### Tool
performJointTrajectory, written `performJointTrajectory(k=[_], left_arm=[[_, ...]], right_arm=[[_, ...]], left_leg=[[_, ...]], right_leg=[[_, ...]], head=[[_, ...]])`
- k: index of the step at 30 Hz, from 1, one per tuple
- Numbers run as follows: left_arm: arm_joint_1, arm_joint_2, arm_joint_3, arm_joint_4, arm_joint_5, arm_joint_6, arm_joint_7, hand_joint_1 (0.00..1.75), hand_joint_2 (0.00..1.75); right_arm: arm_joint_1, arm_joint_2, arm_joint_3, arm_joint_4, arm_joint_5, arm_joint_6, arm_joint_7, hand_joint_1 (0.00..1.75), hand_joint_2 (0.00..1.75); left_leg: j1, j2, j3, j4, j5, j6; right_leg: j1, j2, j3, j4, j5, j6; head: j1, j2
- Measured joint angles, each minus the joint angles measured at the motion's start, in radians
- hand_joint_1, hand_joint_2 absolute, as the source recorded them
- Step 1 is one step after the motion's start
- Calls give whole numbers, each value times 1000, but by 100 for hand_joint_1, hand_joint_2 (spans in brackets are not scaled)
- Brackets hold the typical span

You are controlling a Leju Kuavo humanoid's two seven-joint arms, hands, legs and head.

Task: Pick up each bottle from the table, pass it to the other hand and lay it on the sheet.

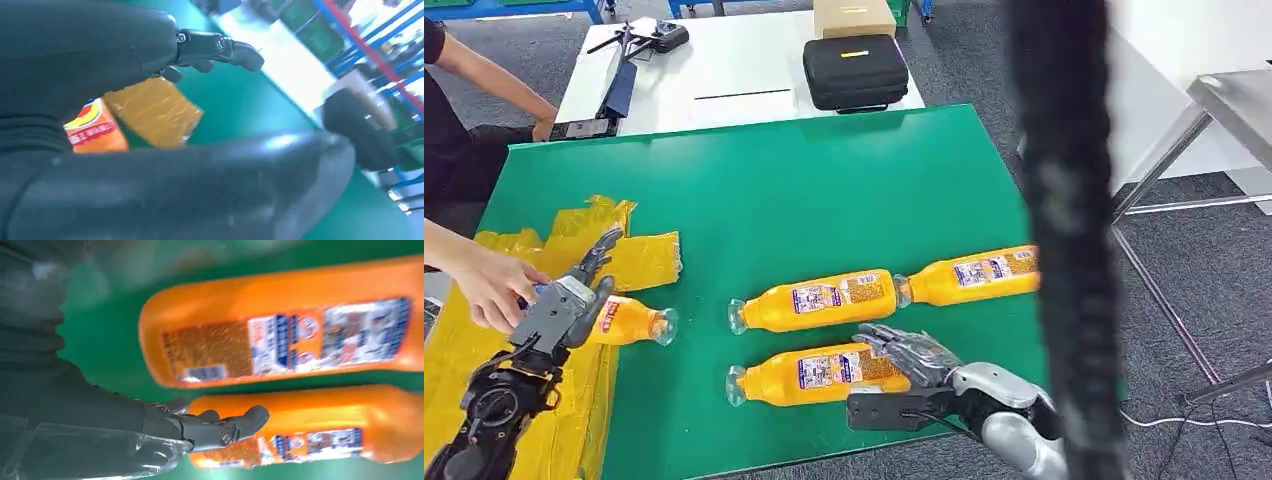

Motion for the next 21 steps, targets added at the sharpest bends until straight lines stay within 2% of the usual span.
performJointTrajectory(k=[10, 16, 20, 21], left_arm=[[57, -15, 23, -114, 17, 2, 17, 0, 0], [73, -36, 28, -170, 44, -4, 26, 0, 0], [81, -45, 28, -200, 52, -5, 29, 0, 0], [82, -48, 28, -205, 58, -6, 30, 0, 0]], right_arm=[[14, 54, 10, 48, 130, -31, 42, 0, 175], [3, 123, 33, 169, 377, -89, 118, 0, 175], [-4, 157, 37, 228, 441, -100, 127, 0, 175], [-8, 164, 37, 239, 451, -92, 127, 113, 175]], left_leg=[[0, 0, 0, 0, 0, 0], [0, 0, 0, 0, 0, 0], [0, 0, 0, 0, 0, 0], [0, 1, 0, 0, 0, 0]], right_leg=[[0, 0, 0, 0, 0, 0], [0, 0, 0, 0, 0, 0], [0, 0, 0, 0, 0, 0], [0, 0, 0, 0, 0, 0]], head=[[0, 0], [0, 0], [0, 0], [0, 0]])
